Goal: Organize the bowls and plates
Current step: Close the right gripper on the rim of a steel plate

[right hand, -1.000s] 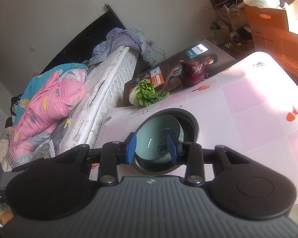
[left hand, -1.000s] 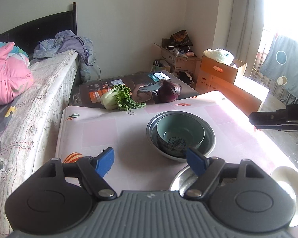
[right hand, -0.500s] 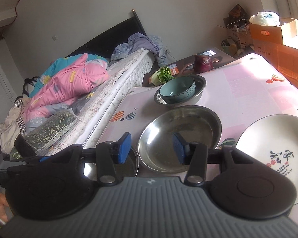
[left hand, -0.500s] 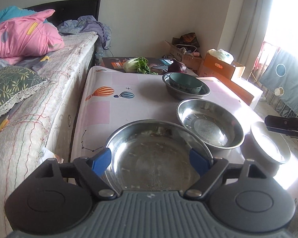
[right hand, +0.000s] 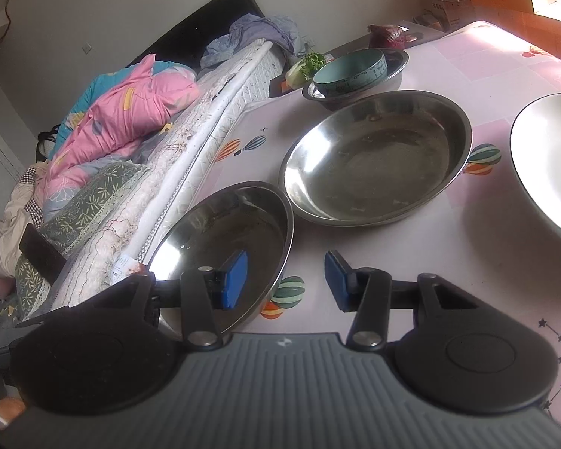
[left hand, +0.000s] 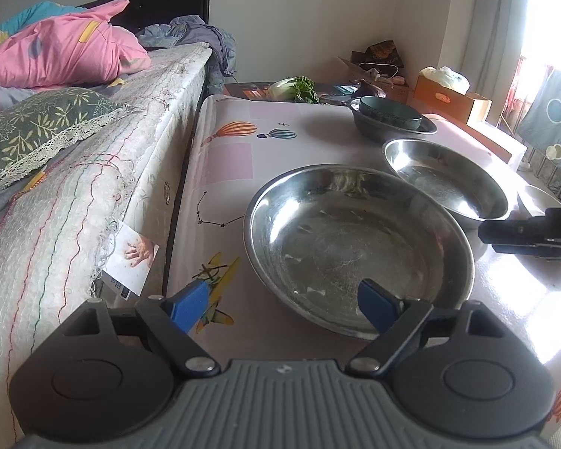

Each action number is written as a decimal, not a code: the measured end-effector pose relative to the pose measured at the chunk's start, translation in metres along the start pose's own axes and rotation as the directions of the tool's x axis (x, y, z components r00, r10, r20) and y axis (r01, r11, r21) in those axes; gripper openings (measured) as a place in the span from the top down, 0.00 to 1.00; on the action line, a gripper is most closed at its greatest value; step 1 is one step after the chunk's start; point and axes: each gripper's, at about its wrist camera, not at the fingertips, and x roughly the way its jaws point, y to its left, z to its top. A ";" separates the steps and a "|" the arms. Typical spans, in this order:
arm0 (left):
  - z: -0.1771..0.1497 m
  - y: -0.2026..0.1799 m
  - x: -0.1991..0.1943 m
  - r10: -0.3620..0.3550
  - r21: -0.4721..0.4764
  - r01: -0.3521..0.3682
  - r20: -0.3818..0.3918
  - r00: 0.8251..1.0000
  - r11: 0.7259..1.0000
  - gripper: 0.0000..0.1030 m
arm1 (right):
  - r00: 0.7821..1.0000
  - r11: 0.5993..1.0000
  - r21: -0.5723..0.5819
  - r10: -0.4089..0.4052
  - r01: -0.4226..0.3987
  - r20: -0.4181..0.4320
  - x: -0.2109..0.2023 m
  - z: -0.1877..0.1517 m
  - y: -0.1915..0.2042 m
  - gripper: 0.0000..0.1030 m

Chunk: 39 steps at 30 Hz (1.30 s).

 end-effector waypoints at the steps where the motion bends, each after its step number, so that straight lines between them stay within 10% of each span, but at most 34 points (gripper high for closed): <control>1: 0.001 0.000 0.003 0.003 0.002 -0.003 -0.005 1.000 1.000 0.15 | 1.000 1.000 -0.003 -0.007 0.007 -0.008 0.005 -0.001 0.002 0.56; 16: 0.014 0.006 0.040 0.012 -0.028 -0.013 -0.049 0.999 1.000 0.43 | 0.998 0.999 -0.017 -0.040 0.039 -0.047 0.044 0.013 0.004 0.57; 24: 0.018 0.009 0.044 -0.001 -0.043 -0.002 -0.074 0.997 0.999 0.69 | 0.998 1.000 -0.020 -0.020 0.019 -0.065 0.055 0.015 0.005 0.83; 39: 0.009 0.002 0.026 -0.048 -0.037 0.044 -0.113 0.992 0.998 0.71 | 0.994 1.000 0.013 0.029 -0.028 -0.101 0.042 0.006 0.004 0.86</control>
